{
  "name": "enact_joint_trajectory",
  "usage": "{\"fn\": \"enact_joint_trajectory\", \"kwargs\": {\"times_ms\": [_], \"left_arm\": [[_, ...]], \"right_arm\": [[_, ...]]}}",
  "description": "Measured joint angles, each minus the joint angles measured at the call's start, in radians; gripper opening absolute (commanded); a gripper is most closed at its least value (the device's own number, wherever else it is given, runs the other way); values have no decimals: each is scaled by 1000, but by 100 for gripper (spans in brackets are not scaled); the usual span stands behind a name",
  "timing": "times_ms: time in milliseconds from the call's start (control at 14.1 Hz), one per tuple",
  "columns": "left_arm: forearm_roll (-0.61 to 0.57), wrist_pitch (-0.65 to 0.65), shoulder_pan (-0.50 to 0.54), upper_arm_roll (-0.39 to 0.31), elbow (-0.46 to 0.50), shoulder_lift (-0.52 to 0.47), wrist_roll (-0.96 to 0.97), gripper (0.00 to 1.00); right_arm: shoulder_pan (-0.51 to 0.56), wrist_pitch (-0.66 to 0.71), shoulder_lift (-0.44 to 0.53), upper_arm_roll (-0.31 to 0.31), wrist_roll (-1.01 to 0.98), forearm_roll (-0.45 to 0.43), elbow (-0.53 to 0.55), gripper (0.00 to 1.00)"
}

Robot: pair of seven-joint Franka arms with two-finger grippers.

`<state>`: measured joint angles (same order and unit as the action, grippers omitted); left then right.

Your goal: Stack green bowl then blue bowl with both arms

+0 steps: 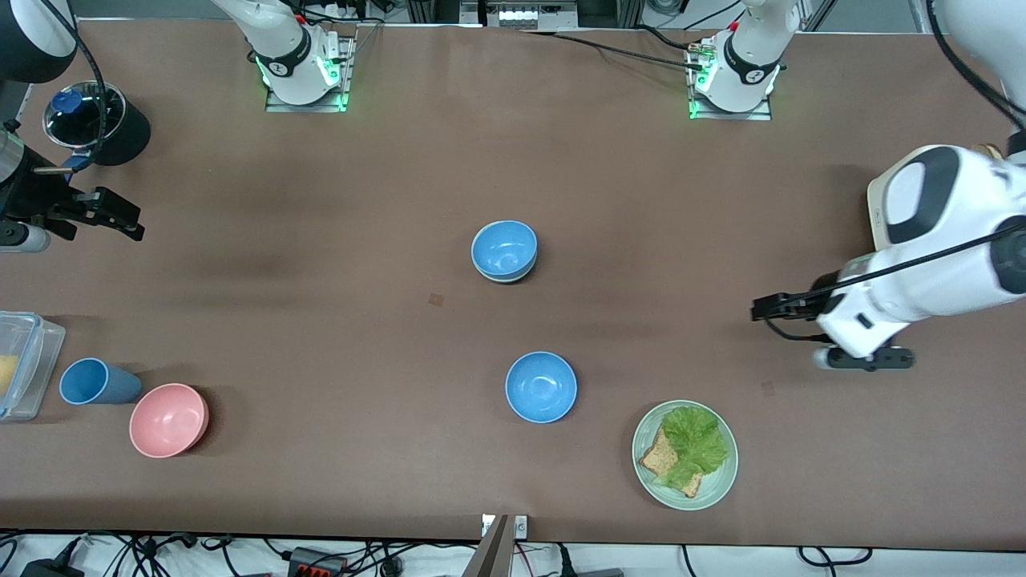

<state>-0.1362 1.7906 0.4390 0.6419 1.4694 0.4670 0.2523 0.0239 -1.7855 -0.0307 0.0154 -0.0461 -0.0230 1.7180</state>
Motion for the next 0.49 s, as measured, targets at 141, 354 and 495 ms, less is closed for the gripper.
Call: {"fn": "enact_joint_trajectory", "kwargs": {"times_ms": [141,354,495], "left_arm": [[30,-28,-75,-131,5,-83,-26,100],[104,-98,-361,-497,56,-240,-228,100],[123,-134,-474,-648,85,-301,-278,100]], "right_arm": [[0,27,0,0,8,0,4,100],[0,46,0,0,9,0,5,100],[0,47,0,0,9,0,5,100]]}}
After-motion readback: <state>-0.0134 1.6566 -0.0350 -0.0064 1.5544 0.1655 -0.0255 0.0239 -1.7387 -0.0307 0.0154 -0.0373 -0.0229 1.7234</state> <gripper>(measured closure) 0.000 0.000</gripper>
